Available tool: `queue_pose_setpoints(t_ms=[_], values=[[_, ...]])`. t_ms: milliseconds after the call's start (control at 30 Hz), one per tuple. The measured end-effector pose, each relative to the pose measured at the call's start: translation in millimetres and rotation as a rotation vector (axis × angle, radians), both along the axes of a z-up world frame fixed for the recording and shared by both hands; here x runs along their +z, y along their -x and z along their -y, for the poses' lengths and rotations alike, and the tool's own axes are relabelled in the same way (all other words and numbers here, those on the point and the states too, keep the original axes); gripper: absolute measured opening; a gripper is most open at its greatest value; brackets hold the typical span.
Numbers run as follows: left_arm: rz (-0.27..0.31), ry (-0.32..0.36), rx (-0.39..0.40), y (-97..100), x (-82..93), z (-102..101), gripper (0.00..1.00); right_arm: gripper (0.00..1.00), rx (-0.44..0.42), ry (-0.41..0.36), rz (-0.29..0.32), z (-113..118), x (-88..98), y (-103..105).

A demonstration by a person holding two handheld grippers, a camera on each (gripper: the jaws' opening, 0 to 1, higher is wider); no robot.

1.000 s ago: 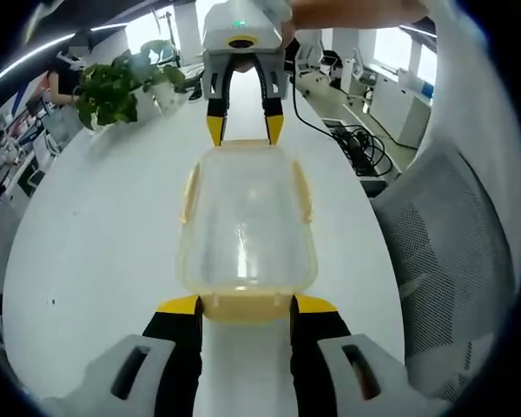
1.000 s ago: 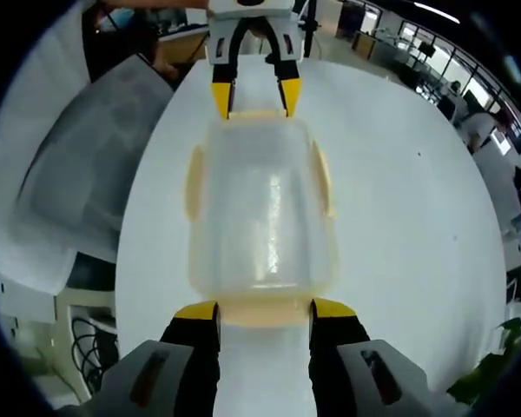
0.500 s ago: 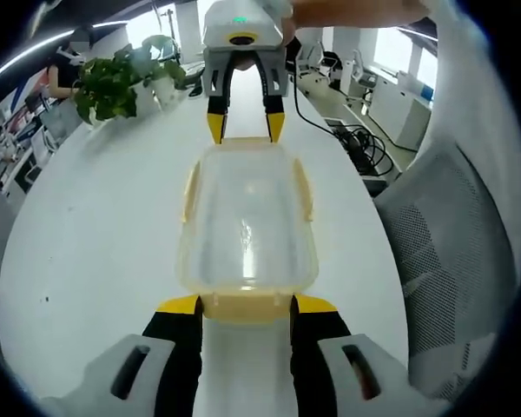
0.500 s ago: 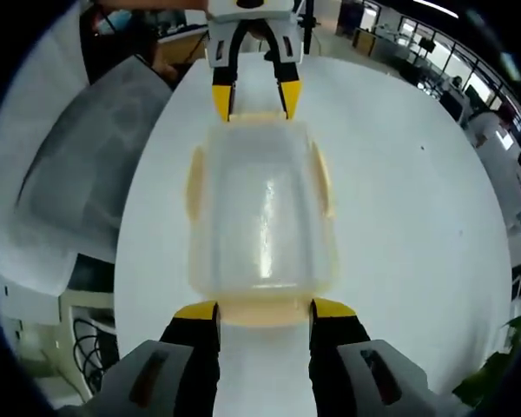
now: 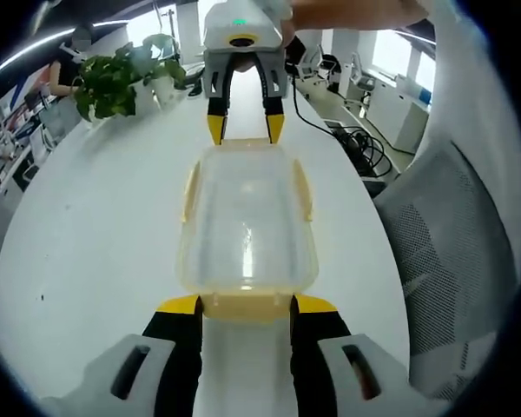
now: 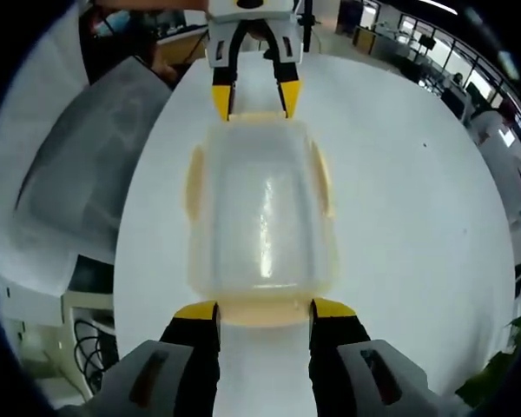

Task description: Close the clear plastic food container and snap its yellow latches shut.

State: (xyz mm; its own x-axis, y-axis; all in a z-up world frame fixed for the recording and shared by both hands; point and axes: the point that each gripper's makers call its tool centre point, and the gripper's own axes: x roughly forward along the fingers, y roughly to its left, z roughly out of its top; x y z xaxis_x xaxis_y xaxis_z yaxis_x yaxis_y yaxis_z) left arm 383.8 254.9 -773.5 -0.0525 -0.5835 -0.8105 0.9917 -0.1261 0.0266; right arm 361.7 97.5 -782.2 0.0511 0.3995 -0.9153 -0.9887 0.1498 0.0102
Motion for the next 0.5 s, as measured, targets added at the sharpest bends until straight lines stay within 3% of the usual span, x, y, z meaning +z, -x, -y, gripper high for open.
queue_pose_setpoints(t_ms=[500], values=[[0.019, 0.004, -0.006, 0.9, -3.1, 2.6, 0.39, 0.40, 0.001, 0.002, 0.005, 2.6, -0.4, 1.2]])
